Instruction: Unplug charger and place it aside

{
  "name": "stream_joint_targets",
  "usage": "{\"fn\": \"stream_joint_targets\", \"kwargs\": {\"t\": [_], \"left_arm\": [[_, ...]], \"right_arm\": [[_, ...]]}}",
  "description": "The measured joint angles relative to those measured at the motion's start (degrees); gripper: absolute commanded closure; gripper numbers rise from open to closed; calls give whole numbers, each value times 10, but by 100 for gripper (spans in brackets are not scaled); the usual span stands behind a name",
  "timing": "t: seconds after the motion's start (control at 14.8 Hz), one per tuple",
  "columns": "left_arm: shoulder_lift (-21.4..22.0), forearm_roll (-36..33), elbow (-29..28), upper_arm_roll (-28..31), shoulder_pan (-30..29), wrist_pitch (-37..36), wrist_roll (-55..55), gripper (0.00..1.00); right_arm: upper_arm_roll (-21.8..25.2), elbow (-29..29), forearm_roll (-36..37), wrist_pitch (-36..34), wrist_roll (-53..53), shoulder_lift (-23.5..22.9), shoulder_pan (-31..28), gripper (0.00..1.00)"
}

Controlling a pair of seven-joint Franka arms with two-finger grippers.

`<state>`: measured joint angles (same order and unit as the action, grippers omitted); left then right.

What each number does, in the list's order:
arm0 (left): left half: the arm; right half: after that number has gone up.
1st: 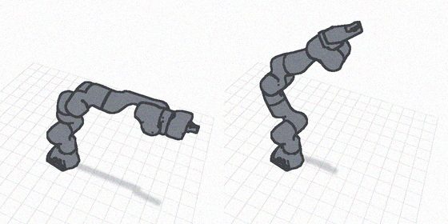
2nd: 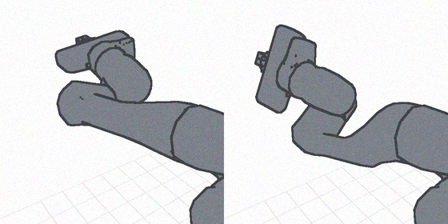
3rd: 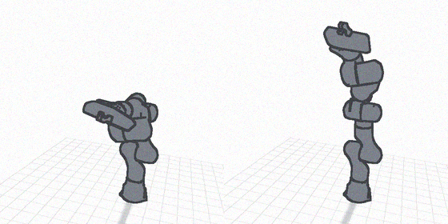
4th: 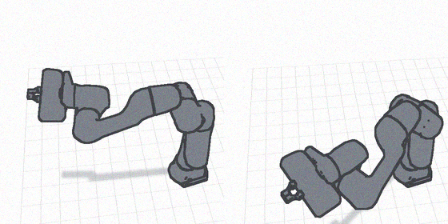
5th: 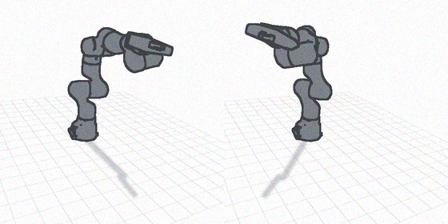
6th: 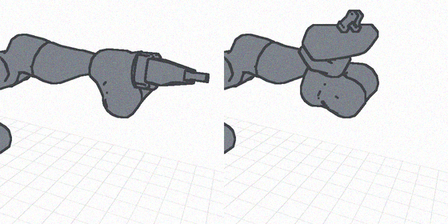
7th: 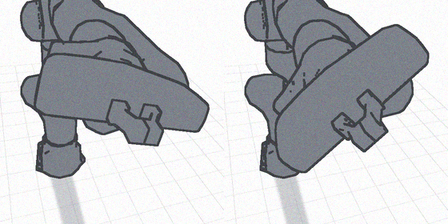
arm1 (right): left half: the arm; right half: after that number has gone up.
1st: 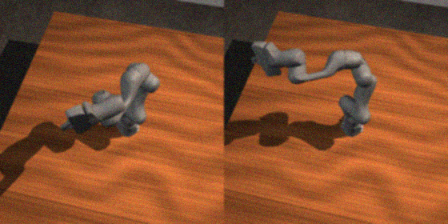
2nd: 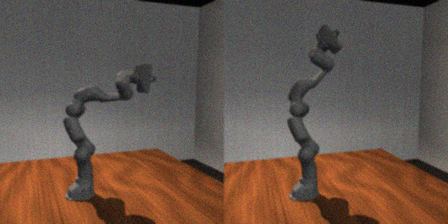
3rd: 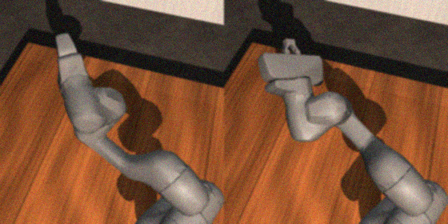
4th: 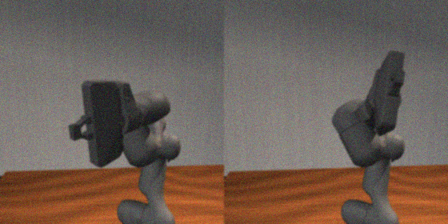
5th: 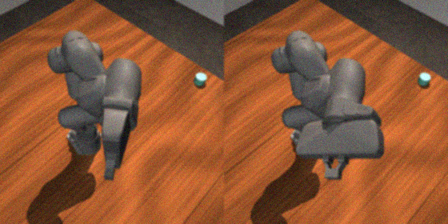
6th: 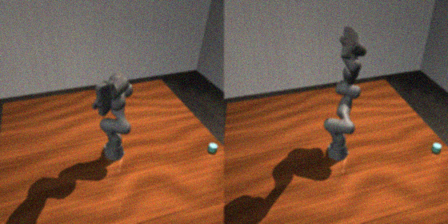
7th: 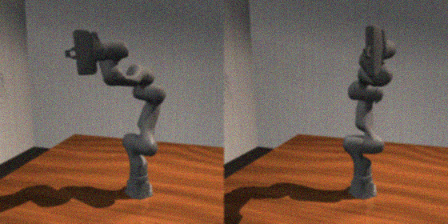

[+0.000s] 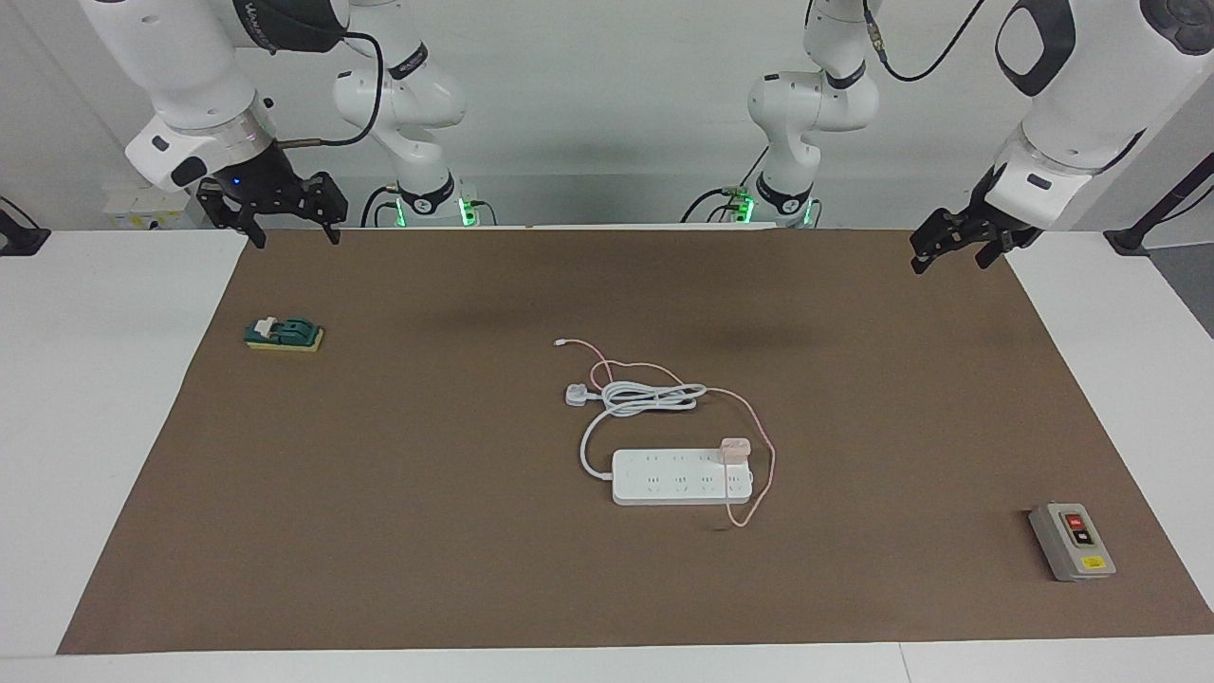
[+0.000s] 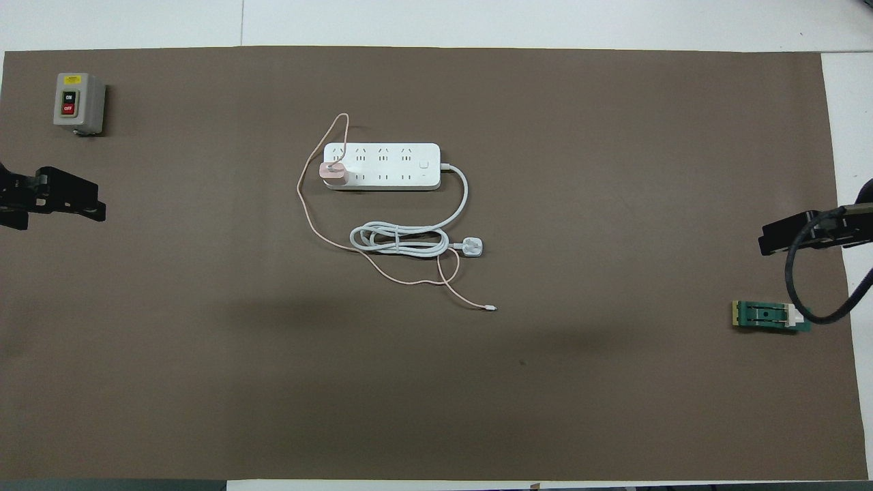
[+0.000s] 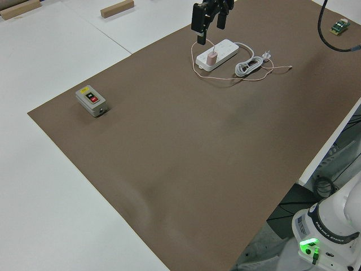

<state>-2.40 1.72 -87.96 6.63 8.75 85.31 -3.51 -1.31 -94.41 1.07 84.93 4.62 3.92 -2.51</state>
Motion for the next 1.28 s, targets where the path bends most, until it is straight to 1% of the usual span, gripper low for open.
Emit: {"fn": "stream_joint_targets", "kwargs": {"t": [0.13, 0.4, 0.61, 0.74, 0.94, 1.01, 1.15, 1.28], "left_arm": [[1, 0, 0, 1, 0, -1, -5, 0], [1, 0, -1, 7, -1, -1, -52, 0], [1, 0, -2, 8, -2, 1, -139, 0], [0, 0, -4, 7, -1, 9, -204, 0], [-21, 2, -6, 2, 7, 25, -354, 0], [-36, 7, -6, 1, 19, 37, -422, 0], [-74, 31, -4, 0, 46, 89, -566, 0], [-112, 44, 1, -1, 61, 135, -689, 0]], "right_arm": [[0, 0, 0, 0, 0, 0, -1, 0], [5, 0, -1, -10, 0, 0, -5, 0], [7, -1, -8, -6, -4, 0, -9, 0], [3, -6, -14, 9, -44, -1, -4, 0], [0, -35, -26, 44, -154, -3, 27, 0], [-1, -44, -40, 57, -193, -5, 37, 0], [-2, -55, -71, 81, -268, -19, 49, 0], [-2, -59, -101, 114, -348, -46, 67, 0]]}}
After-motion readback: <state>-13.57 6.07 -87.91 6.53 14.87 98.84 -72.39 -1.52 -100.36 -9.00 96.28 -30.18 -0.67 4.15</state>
